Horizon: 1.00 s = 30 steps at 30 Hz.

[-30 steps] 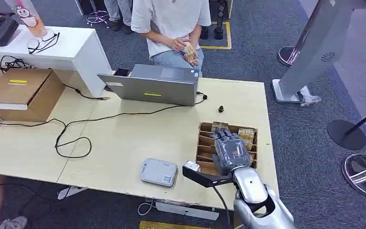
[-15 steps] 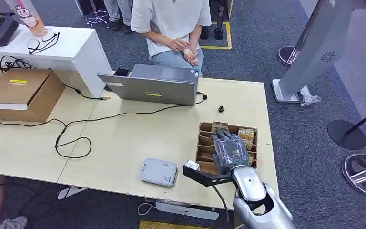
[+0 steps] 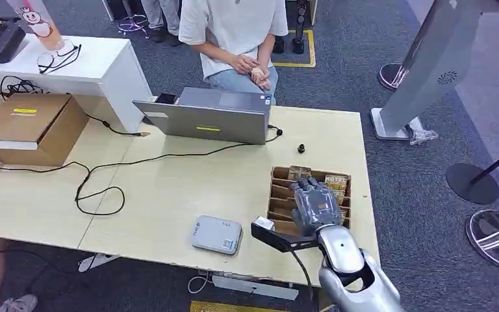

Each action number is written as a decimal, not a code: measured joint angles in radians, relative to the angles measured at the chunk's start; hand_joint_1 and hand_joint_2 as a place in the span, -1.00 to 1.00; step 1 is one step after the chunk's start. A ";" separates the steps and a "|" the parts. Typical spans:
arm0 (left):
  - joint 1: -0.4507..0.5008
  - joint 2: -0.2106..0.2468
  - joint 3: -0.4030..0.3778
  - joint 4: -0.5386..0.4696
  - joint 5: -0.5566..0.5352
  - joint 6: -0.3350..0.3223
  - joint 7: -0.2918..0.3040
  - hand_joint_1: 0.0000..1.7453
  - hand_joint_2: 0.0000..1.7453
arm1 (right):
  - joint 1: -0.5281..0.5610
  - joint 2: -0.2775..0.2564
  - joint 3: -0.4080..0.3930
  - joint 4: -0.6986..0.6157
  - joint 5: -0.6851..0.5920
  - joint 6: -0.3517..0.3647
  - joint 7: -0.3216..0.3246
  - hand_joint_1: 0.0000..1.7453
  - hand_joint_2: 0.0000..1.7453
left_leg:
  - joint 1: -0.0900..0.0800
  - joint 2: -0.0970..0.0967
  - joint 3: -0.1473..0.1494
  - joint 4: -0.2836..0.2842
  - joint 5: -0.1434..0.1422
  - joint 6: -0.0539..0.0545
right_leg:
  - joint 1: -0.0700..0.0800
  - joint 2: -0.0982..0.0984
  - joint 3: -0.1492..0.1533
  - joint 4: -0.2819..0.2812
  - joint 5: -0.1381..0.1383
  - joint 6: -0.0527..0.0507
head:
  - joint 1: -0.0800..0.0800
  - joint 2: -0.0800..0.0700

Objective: Pass the card to the sensor for recognition and then transmit it.

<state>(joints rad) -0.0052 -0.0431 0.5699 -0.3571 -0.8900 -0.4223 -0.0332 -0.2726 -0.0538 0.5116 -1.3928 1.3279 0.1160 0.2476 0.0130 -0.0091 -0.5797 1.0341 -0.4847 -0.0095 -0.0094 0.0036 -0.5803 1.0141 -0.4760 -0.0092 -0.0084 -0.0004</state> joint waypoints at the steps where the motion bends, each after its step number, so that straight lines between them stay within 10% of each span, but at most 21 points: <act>1: 0.000 0.000 0.000 0.000 -0.001 0.000 0.000 -1.00 -1.00 | 0.000 0.000 -0.002 0.000 0.000 0.000 0.001 -0.14 1.00 | 0.000 0.000 0.000 0.000 0.000 0.000 | 0.000 0.000 0.000 0.000 0.000 0.000 | 0.000 0.000; 16: 0.000 0.000 0.001 0.000 -0.007 -0.002 0.000 -1.00 -1.00 | 0.002 -0.001 -0.023 0.000 0.000 -0.001 0.004 0.02 1.00 | 0.000 0.000 0.000 0.000 0.000 0.000 | 0.000 0.000 0.000 0.000 0.000 0.000 | 0.000 0.000; 19: 0.000 0.000 0.001 0.000 -0.007 -0.002 -0.001 -1.00 -1.00 | 0.004 -0.002 -0.023 0.000 0.000 -0.001 0.004 0.42 1.00 | 0.000 0.000 0.000 0.000 0.000 0.000 | 0.000 0.000 0.000 0.000 0.000 0.000 | 0.000 0.000; 27: 0.000 0.000 0.002 0.000 -0.007 -0.002 -0.002 -1.00 -1.00 | 0.006 -0.002 -0.030 0.000 0.000 -0.001 0.006 0.42 1.00 | 0.000 0.000 0.000 0.000 0.000 0.000 | 0.000 0.000 0.000 0.000 0.000 0.000 | 0.000 0.000; 30: 0.000 0.000 0.002 0.000 -0.007 -0.002 -0.002 -1.00 -1.00 | 0.006 -0.002 -0.031 0.000 0.000 -0.001 0.006 0.88 1.00 | 0.000 0.000 0.000 0.000 0.000 0.000 | 0.000 0.000 0.000 0.000 0.000 0.000 | 0.000 0.000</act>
<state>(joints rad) -0.0048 -0.0431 0.5718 -0.3571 -0.8972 -0.4246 -0.0347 -0.2668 -0.0553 0.4803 -1.3931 1.3279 0.1148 0.2533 0.0130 -0.0090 -0.5797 1.0341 -0.4847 -0.0095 -0.0094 0.0037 -0.5804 1.0141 -0.4761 -0.0092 -0.0084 -0.0004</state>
